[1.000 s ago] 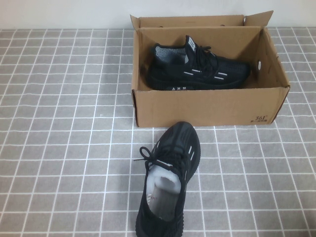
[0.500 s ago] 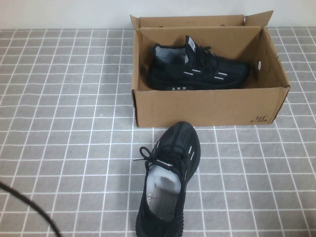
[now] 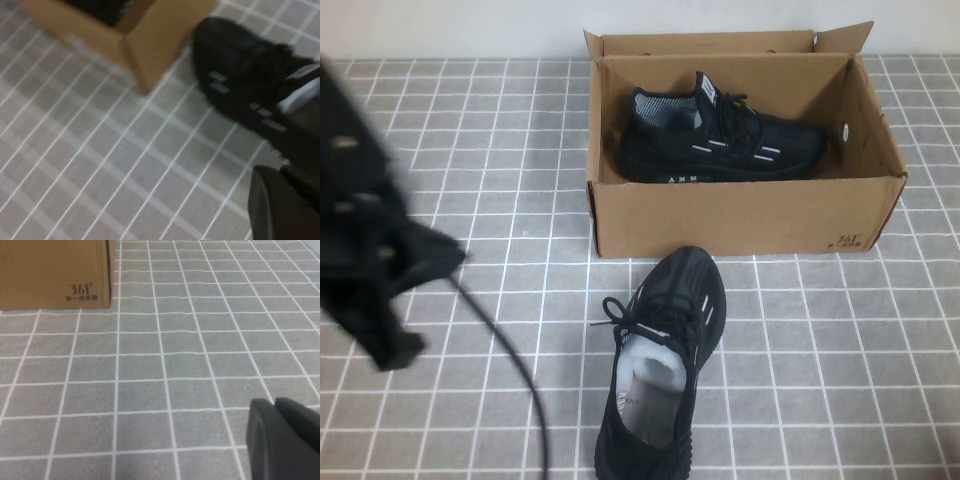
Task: Put shoes into padded shoe box
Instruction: Pick up the shoe from the table
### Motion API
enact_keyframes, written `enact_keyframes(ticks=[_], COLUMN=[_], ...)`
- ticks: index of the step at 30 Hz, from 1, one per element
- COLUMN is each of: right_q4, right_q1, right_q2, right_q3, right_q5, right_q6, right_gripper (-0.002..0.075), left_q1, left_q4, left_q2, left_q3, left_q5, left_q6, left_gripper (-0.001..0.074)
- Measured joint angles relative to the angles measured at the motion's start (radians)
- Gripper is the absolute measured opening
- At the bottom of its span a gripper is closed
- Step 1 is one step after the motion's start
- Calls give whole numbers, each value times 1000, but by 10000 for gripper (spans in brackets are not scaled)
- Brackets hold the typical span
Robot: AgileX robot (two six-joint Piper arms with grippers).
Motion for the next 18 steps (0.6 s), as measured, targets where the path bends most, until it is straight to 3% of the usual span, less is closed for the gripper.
enact_keyframes(ticks=[11,18], right_q4=[0,0], right_q1=[0,0], right_q2=[0,0], right_q3=[0,0], right_q5=[0,0], right_q6=[0,0], right_gripper=[-6,-6], left_q1=[-361,-537], left_q4=[235,340], left_q2=[196,238], left_q3=[-87,-92], left_q5=[10,-158], left_q6=[-16,-116], left_gripper=[-4,-4])
